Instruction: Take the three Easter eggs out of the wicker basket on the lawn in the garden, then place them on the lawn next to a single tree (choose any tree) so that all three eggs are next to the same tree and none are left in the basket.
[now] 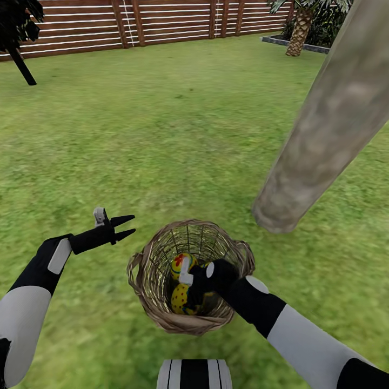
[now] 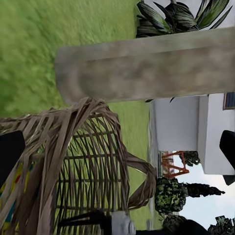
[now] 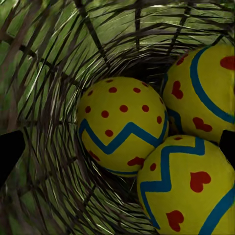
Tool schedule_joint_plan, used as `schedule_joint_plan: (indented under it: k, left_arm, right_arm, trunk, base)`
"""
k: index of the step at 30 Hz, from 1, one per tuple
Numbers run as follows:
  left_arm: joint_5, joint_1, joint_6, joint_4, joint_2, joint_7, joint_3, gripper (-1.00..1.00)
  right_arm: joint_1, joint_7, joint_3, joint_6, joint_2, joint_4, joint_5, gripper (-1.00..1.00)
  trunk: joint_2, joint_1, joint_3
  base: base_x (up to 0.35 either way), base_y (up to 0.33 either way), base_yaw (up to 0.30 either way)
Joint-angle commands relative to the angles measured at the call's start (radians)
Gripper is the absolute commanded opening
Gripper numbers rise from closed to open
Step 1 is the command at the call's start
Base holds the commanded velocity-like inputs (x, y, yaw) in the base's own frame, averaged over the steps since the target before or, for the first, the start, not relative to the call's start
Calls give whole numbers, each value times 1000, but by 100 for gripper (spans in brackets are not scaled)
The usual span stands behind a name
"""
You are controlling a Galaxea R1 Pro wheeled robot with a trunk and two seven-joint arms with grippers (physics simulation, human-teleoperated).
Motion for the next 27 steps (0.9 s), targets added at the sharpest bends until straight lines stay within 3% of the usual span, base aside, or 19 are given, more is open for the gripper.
schedule_joint_plan:
  k: [1,6,7,9,11,15,18,20,24,27]
  left_arm:
    - [-1,0,4,0,0,-3,1,100]
    - [-1,0,4,0,0,-3,1,100]
    - [-1,0,4,0,0,-3,-1,100]
    - [-1,0,4,0,0,-3,-2,100]
    - [-1,0,4,0,0,-3,-1,100]
    - [-1,0,4,0,0,-3,0,100]
    - [-1,0,4,0,0,-3,-2,100]
    - [-1,0,4,0,0,-3,-2,100]
    - [-1,0,4,0,0,-3,-2,100]
    - [-1,0,4,0,0,-3,-2,100]
  right_arm:
    - [2,2,-5,3,6,-1,4,100]
    - [28,-26,-17,27,34,-4,-3,100]
    - [45,-317,-18,84,49,-5,-4,100]
    - [62,-394,-24,89,49,-5,-7,100]
    - [93,-563,-48,91,51,-5,-14,100]
    - [124,-718,-128,90,63,-8,-77,100]
    - [127,-786,-144,88,67,-9,-101,100]
    - [133,-806,-147,85,80,-8,-158,100]
    - [138,-920,-148,76,102,4,-273,100]
    - [139,-978,-146,72,106,11,-388,100]
  trunk:
    - [0,0,-1]
    - [0,0,-1]
    - [0,0,-1]
    - [0,0,-1]
    - [0,0,-1]
    - [0,0,-1]
    - [0,0,-1]
    - [0,0,-1]
    - [0,0,-1]
    - [0,0,-1]
  base:
    - [0,0,0]
    - [0,0,0]
    - [0,0,0]
    - [0,0,0]
    - [0,0,0]
    - [0,0,0]
    - [0,0,0]
    - [0,0,0]
    - [0,0,0]
    - [0,0,0]
